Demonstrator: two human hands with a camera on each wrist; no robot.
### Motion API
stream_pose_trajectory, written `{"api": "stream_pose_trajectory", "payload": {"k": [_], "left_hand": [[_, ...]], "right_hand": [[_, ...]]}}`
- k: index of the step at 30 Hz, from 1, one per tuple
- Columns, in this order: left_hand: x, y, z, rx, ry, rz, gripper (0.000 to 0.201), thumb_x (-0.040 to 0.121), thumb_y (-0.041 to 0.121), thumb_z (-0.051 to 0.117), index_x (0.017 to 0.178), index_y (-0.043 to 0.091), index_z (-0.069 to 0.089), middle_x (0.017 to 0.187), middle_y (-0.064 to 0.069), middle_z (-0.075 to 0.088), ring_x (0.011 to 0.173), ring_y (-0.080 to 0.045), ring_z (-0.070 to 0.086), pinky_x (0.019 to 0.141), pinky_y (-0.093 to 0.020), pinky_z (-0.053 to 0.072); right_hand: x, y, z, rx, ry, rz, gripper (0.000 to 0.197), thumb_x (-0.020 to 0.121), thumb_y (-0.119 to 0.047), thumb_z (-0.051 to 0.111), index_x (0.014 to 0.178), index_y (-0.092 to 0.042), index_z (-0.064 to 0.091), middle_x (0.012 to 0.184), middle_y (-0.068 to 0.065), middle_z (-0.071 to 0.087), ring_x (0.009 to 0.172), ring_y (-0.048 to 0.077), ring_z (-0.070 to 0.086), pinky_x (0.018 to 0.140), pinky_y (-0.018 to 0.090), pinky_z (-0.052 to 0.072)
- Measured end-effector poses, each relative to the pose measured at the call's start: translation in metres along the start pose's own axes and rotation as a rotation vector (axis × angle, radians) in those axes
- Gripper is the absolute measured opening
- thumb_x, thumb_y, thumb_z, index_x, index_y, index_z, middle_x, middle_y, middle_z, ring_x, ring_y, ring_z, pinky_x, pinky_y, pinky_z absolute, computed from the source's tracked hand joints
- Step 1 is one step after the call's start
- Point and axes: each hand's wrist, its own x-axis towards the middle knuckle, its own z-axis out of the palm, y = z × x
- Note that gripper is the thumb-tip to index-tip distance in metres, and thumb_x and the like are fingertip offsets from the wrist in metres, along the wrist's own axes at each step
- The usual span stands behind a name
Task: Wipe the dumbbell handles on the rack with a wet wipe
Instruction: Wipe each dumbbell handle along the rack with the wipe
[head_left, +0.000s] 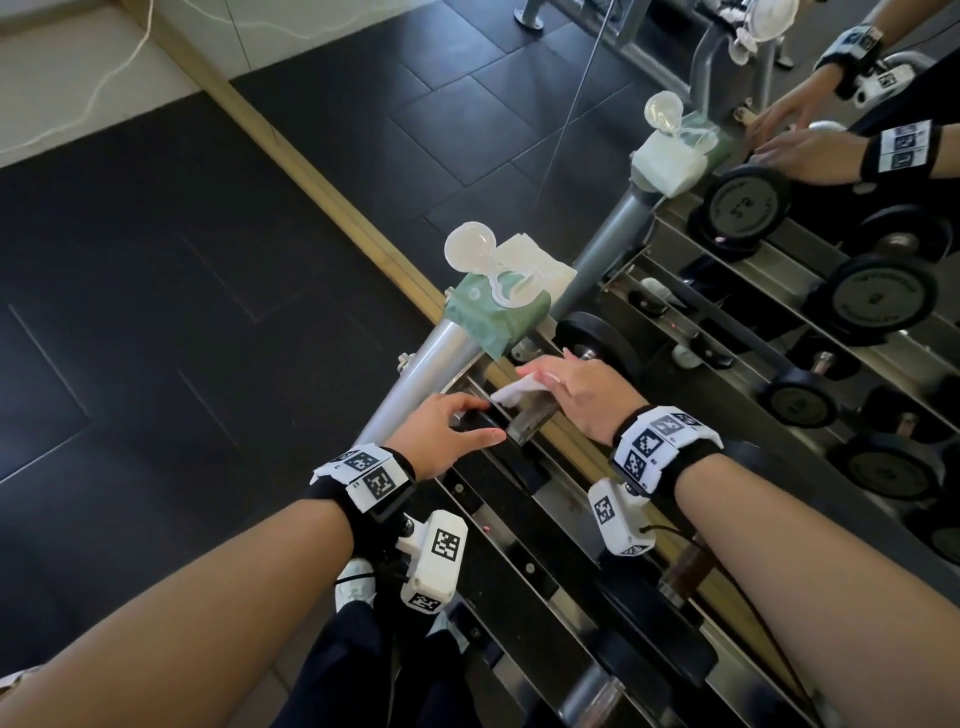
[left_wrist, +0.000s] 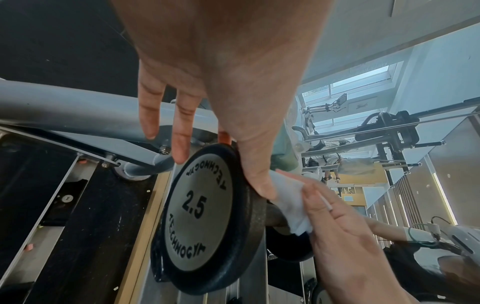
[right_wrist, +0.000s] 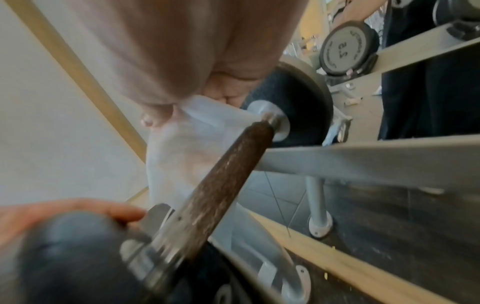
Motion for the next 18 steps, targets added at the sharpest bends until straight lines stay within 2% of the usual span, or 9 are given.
{"api": "stream_pose_trajectory", "payload": {"k": [2, 3, 6, 9, 11, 12, 14, 15, 18], "left_hand": [[0.001, -0.001, 0.0, -0.009, -0.002, -0.005, 0.052, 0.079, 0.055, 0.073, 0.127, 0.038, 0.058, 0.131, 0.004, 0.052, 0.108, -0.019, 0.061, 0.096, -0.04, 0.053], [0.0, -0.001, 0.0, -0.011, -0.005, -0.008, 0.053, 0.079, 0.056, 0.072, 0.127, 0.038, 0.058, 0.132, 0.004, 0.052, 0.11, -0.019, 0.06, 0.098, -0.042, 0.052], [0.0, -0.002, 0.0, -0.011, -0.012, -0.007, 0.055, 0.079, 0.056, 0.072, 0.129, 0.038, 0.057, 0.13, 0.005, 0.052, 0.109, -0.018, 0.06, 0.097, -0.043, 0.052], [-0.001, -0.003, 0.001, -0.006, -0.003, -0.008, 0.055, 0.079, 0.057, 0.072, 0.129, 0.039, 0.057, 0.13, 0.006, 0.05, 0.105, -0.017, 0.06, 0.096, -0.041, 0.053], [-0.001, -0.002, 0.001, 0.0, 0.0, -0.014, 0.055, 0.079, 0.057, 0.072, 0.129, 0.04, 0.057, 0.131, 0.006, 0.049, 0.104, -0.018, 0.061, 0.096, -0.041, 0.053], [0.0, -0.002, 0.001, 0.006, -0.001, -0.017, 0.056, 0.079, 0.058, 0.072, 0.129, 0.04, 0.056, 0.132, 0.006, 0.048, 0.105, -0.018, 0.061, 0.096, -0.041, 0.053], [-0.001, -0.001, 0.0, 0.013, -0.003, -0.022, 0.057, 0.079, 0.059, 0.071, 0.13, 0.04, 0.055, 0.134, 0.006, 0.046, 0.107, -0.019, 0.061, 0.098, -0.041, 0.052], [-0.001, -0.001, 0.0, 0.013, -0.004, -0.023, 0.057, 0.079, 0.059, 0.071, 0.13, 0.04, 0.055, 0.135, 0.006, 0.045, 0.108, -0.019, 0.061, 0.098, -0.041, 0.052], [-0.002, 0.0, 0.001, 0.007, -0.012, -0.014, 0.056, 0.079, 0.057, 0.071, 0.13, 0.038, 0.056, 0.136, 0.006, 0.046, 0.11, -0.019, 0.06, 0.099, -0.041, 0.051]], "right_hand": [[0.003, 0.001, -0.012, -0.017, 0.07, -0.031, 0.033, 0.106, -0.028, 0.037, 0.128, -0.02, 0.059, 0.107, 0.011, 0.068, 0.097, 0.027, 0.066, 0.091, 0.045, 0.053], [0.006, 0.003, -0.017, -0.023, 0.109, -0.046, 0.032, 0.106, -0.027, 0.038, 0.129, -0.019, 0.059, 0.11, 0.011, 0.068, 0.099, 0.027, 0.066, 0.091, 0.045, 0.053], [0.01, 0.007, -0.025, -0.105, 0.18, -0.126, 0.032, 0.103, -0.014, 0.047, 0.132, -0.013, 0.058, 0.124, 0.01, 0.065, 0.115, 0.028, 0.062, 0.105, 0.04, 0.047], [0.008, 0.009, -0.017, -0.264, -0.001, -0.217, 0.035, 0.099, -0.006, 0.049, 0.132, -0.014, 0.057, 0.125, 0.01, 0.063, 0.122, 0.026, 0.057, 0.111, 0.036, 0.039], [0.006, 0.012, -0.006, -0.342, -0.158, -0.206, 0.034, 0.1, -0.012, 0.045, 0.133, -0.017, 0.054, 0.127, 0.007, 0.061, 0.123, 0.023, 0.054, 0.111, 0.038, 0.04], [0.005, 0.014, -0.002, -0.331, -0.194, -0.163, 0.035, 0.102, -0.017, 0.043, 0.135, -0.019, 0.053, 0.132, 0.005, 0.058, 0.128, 0.021, 0.049, 0.114, 0.036, 0.035], [0.004, 0.017, 0.001, -0.246, -0.176, -0.098, 0.037, 0.104, -0.026, 0.042, 0.139, -0.021, 0.053, 0.138, 0.001, 0.054, 0.133, 0.017, 0.043, 0.118, 0.029, 0.024], [0.006, 0.017, 0.001, -0.241, -0.168, -0.097, 0.036, 0.104, -0.028, 0.042, 0.137, -0.021, 0.055, 0.137, 0.0, 0.054, 0.132, 0.017, 0.044, 0.116, 0.028, 0.023], [0.012, 0.016, 0.0, -0.372, -0.229, -0.099, 0.034, 0.104, -0.025, 0.038, 0.126, -0.018, 0.062, 0.133, 0.003, 0.054, 0.13, 0.021, 0.044, 0.118, 0.035, 0.019]]}}
